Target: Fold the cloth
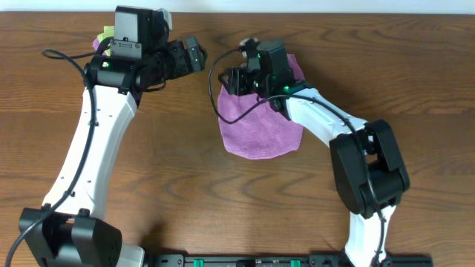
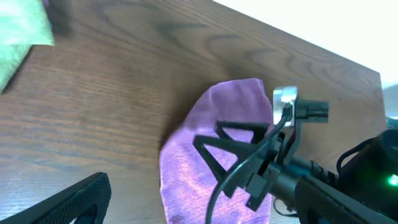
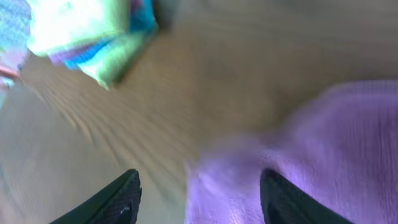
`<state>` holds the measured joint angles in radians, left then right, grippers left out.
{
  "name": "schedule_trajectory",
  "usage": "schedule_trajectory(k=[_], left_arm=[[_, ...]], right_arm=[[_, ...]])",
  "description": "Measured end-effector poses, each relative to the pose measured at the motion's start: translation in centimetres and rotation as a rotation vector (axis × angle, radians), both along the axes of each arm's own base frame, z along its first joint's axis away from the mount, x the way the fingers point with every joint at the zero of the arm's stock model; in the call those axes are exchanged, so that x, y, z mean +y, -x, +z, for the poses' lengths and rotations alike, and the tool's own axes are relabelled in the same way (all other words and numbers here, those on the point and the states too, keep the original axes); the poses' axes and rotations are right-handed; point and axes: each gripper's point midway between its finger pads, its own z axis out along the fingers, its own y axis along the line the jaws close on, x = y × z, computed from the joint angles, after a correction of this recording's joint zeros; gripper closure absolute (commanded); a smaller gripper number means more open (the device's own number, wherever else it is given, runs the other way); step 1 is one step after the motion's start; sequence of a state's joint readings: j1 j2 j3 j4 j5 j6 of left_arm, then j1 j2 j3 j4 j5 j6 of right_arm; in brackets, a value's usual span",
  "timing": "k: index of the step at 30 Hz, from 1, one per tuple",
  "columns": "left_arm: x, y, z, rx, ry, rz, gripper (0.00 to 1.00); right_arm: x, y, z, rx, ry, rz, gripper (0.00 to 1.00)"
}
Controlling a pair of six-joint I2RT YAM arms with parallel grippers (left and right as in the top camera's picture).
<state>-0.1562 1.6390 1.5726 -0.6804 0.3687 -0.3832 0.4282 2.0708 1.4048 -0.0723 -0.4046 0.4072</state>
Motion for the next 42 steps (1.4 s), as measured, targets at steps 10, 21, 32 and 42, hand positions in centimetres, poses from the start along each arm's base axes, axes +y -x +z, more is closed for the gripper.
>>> schedule_trajectory(k=[10, 21, 32, 42], left_arm=[[2.4, 2.0, -2.1, 0.129, -0.042, 0.038, 0.04], [-8.7, 3.0, -11.8, 0.344, 0.024, -0.258, 0.94], [-17.4, 4.1, -16.1, 0.378, 0.13, -0.41, 0.94], [-20.6, 6.6, -19.9, 0.444, 0.081, -0.459, 0.94]], right_arm=[[-11.6, 4.2, 3.2, 0.241, 0.15, -0.156, 0.29], [-15.8, 10.6, 1.7, 0.506, 0.239, -0.12, 0.26], [-20.5, 11.9, -0.3, 0.604, 0.281, -0.22, 0.24], [-23.0, 14.2, -5.4, 0.661, 0.282, -0.282, 0.26]])
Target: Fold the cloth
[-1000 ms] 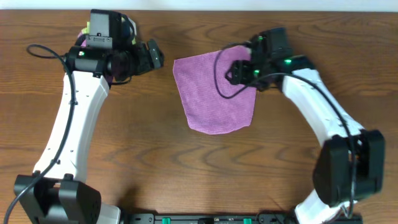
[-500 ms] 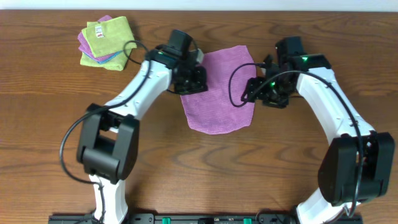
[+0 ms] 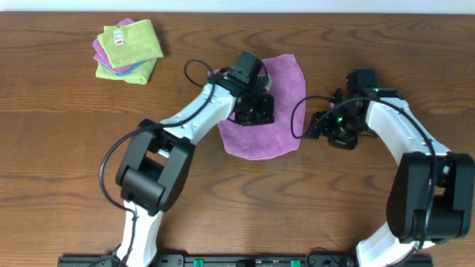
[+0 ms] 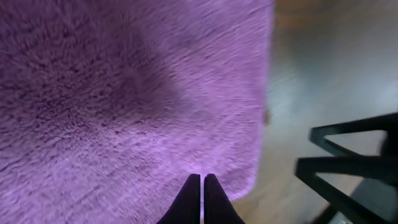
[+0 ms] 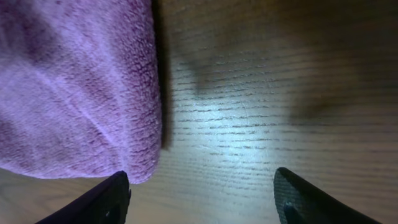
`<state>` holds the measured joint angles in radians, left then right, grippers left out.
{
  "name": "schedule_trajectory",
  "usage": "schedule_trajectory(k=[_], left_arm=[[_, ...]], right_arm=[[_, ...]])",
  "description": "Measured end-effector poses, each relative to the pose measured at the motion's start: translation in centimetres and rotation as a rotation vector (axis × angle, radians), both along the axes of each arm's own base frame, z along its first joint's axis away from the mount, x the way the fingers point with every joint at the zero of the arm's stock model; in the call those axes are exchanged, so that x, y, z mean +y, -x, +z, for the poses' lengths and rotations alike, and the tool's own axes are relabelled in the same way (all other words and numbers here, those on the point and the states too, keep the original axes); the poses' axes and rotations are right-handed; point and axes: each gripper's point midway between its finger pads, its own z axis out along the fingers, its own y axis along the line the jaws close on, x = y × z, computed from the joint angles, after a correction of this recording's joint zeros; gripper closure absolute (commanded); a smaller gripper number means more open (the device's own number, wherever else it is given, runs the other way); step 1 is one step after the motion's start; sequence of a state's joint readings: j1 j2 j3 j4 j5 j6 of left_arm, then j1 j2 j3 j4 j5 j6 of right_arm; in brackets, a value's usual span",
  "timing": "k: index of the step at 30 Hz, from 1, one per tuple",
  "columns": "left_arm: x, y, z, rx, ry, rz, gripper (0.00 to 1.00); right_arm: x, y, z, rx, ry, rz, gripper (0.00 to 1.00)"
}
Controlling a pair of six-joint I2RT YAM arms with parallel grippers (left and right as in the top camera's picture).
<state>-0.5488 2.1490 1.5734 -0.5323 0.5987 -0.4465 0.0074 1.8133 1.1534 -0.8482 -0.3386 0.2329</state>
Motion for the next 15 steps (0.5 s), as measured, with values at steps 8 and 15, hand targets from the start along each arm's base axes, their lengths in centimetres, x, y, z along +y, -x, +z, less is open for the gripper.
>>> schedule_trajectory(k=[8, 15], left_arm=[[1.2, -0.5, -2.0, -0.009, -0.089, 0.03, 0.94], [2.9, -1.0, -2.9, -0.041, -0.197, 0.064, 0.95]], right_arm=[[0.0, -0.7, -1.1, -0.049, -0.002, -0.013, 0.28], [0.4, -1.8, -1.4, -0.108, -0.025, -0.023, 0.28]])
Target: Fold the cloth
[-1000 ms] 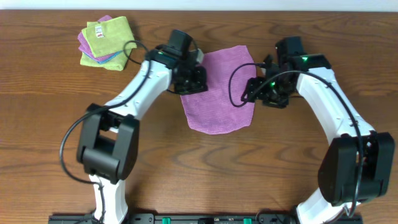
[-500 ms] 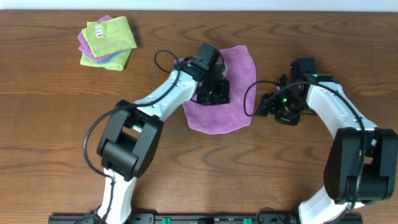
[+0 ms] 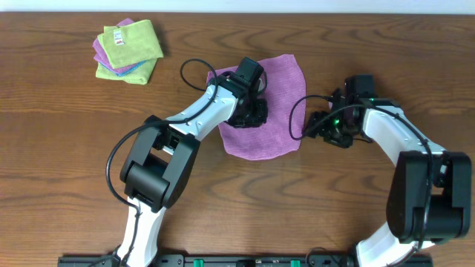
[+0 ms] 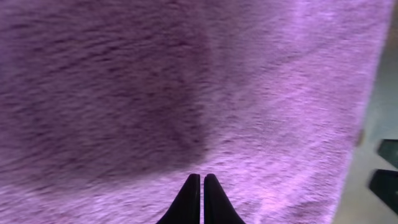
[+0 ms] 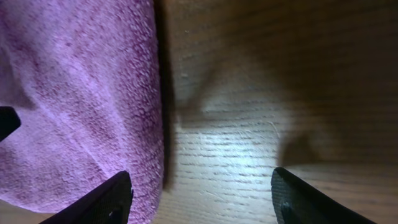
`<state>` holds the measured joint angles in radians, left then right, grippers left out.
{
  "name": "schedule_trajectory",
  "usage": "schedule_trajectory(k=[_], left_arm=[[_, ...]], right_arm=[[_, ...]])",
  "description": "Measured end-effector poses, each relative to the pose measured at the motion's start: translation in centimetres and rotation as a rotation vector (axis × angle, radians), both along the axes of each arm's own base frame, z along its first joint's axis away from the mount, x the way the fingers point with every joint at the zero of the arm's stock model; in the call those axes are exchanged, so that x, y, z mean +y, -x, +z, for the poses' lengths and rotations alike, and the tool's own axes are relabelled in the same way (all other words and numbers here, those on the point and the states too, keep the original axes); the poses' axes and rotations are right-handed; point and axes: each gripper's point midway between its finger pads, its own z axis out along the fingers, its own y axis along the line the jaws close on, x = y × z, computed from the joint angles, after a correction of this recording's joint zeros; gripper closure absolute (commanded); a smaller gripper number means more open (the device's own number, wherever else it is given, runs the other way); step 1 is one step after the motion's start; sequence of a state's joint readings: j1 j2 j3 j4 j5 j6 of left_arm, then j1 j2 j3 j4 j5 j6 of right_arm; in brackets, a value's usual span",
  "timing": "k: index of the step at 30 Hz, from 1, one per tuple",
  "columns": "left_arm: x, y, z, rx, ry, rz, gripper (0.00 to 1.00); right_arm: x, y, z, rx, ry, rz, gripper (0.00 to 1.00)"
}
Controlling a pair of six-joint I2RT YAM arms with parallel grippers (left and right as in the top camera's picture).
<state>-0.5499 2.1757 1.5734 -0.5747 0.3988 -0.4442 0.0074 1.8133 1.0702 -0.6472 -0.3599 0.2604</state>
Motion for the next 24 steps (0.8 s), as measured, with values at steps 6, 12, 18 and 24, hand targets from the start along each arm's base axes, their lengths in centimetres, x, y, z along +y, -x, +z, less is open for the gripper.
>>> schedule_trajectory(k=[6, 12, 18, 24], left_arm=[[1.4, -0.4, -0.6, -0.025, -0.084, 0.019, 0.94], [2.9, -0.4, -1.1, -0.04, -0.166, 0.018, 0.94], [4.1, 0.0, -1.5, -0.038, -0.233, 0.004, 0.94], [4.3, 0.0, -1.8, -0.026, -0.252, -0.004, 0.94]], right_arm=[[0.4, -0.9, 0.0, -0.044, -0.027, -0.018, 0.3], [0.9, -1.1, -0.7, -0.068, -0.067, -0.05, 0.32], [1.9, -2.0, -0.6, -0.13, -0.142, -0.069, 0.34], [2.8, -2.3, -0.5, -0.175, -0.22, -0.098, 0.37]])
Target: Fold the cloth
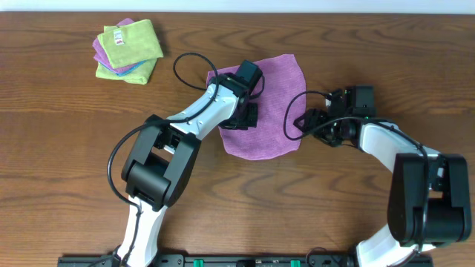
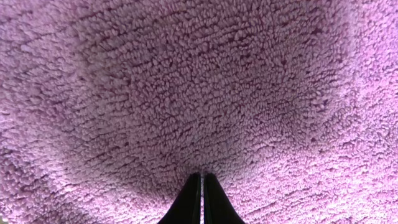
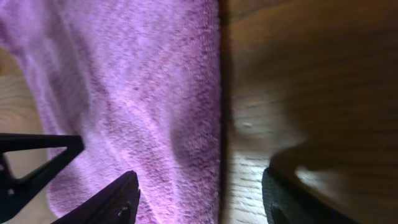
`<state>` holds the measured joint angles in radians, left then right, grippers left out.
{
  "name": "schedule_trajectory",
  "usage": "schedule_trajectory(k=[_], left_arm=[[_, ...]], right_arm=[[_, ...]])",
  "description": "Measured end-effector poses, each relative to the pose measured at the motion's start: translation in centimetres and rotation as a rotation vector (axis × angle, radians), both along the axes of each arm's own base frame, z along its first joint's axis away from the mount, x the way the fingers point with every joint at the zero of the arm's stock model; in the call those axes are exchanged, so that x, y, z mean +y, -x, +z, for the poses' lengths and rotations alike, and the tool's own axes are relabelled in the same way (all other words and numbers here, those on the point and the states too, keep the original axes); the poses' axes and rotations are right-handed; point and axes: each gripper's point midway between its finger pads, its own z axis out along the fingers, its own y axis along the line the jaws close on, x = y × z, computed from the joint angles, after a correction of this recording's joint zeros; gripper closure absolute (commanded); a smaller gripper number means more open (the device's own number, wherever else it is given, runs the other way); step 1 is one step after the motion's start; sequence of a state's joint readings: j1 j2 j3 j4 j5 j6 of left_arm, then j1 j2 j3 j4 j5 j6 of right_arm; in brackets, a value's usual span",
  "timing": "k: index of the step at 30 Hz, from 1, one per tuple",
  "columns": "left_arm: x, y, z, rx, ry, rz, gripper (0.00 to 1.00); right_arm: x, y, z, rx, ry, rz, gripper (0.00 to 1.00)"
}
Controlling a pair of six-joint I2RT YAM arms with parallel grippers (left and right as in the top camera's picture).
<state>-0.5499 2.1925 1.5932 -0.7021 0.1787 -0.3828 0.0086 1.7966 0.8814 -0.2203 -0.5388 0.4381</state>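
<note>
A purple terry cloth (image 1: 278, 81) lies spread flat on the wooden table. My left gripper (image 1: 248, 116) is shut and stands over the cloth's left-middle part. In the left wrist view its tips (image 2: 201, 176) point at the pile of the cloth (image 2: 199, 81), with nothing pinched between them. My right gripper (image 1: 301, 122) is open at the cloth's right edge. In the right wrist view that gripper (image 3: 202, 198) straddles the hem: one finger is over the cloth (image 3: 137, 112), the other over bare wood.
A stack of folded cloths (image 1: 128, 50), green on top, sits at the far left corner. The wooden table (image 1: 74, 163) runs wide on both sides of the cloth. Cables loop off both wrists above the cloth.
My left gripper, still shut, is now closer down on the cloth, which fills its whole view. My right gripper has moved left, so one finger is now over the cloth's right hem.
At first my left arm was near the folded stack and my right gripper hung open over the cloth's left part. Then the left gripper was shut over the cloth and the right was open beyond its right edge. Both have since closed in; the cloth lies unchanged.
</note>
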Motion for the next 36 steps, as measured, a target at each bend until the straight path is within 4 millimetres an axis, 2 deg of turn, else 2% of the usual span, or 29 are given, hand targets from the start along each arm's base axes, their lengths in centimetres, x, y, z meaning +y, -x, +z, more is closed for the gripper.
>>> schedule_trajectory(k=[5, 8, 12, 14, 17, 22, 26, 32, 36], left_arm=[[0.0, 0.0, 0.0, 0.001, -0.002, -0.006, 0.95], [0.0, 0.0, 0.0, 0.001, -0.002, -0.008, 0.94], [0.1, -0.1, 0.0, -0.001, -0.006, -0.011, 0.94], [0.3, -0.2, 0.0, 0.0, -0.007, -0.007, 0.94], [1.1, -0.6, 0.0, 0.003, -0.009, 0.012, 0.94], [3.5, -2.0, 0.0, 0.004, -0.01, 0.075, 0.95], [5.4, -3.0, -0.1, 0.005, -0.012, 0.12, 0.95], [6.8, -3.5, -0.1, 0.011, -0.011, 0.154, 0.94], [7.2, -3.7, -0.1, 0.012, -0.011, 0.163, 0.95]], right_arm=[[1.7, -0.3, 0.4, -0.05, -0.054, 0.029, 0.39], [3.2, -1.2, 1.1, -0.106, -0.103, 0.047, 0.4], [5.5, -4.1, 5.0, -0.278, -0.233, 0.057, 0.44], [6.5, -4.9, 6.6, -0.322, -0.288, 0.06, 0.44], [7.8, -5.1, 7.8, -0.334, -0.338, 0.066, 0.44], [9.9, -4.7, 8.5, -0.322, -0.363, 0.092, 0.45], [11.5, -4.4, 8.2, -0.324, -0.338, 0.098, 0.46], [12.6, -4.9, 7.5, -0.355, -0.25, 0.05, 0.47], [13.1, -6.3, 6.5, -0.366, -0.205, 0.021, 0.46]])
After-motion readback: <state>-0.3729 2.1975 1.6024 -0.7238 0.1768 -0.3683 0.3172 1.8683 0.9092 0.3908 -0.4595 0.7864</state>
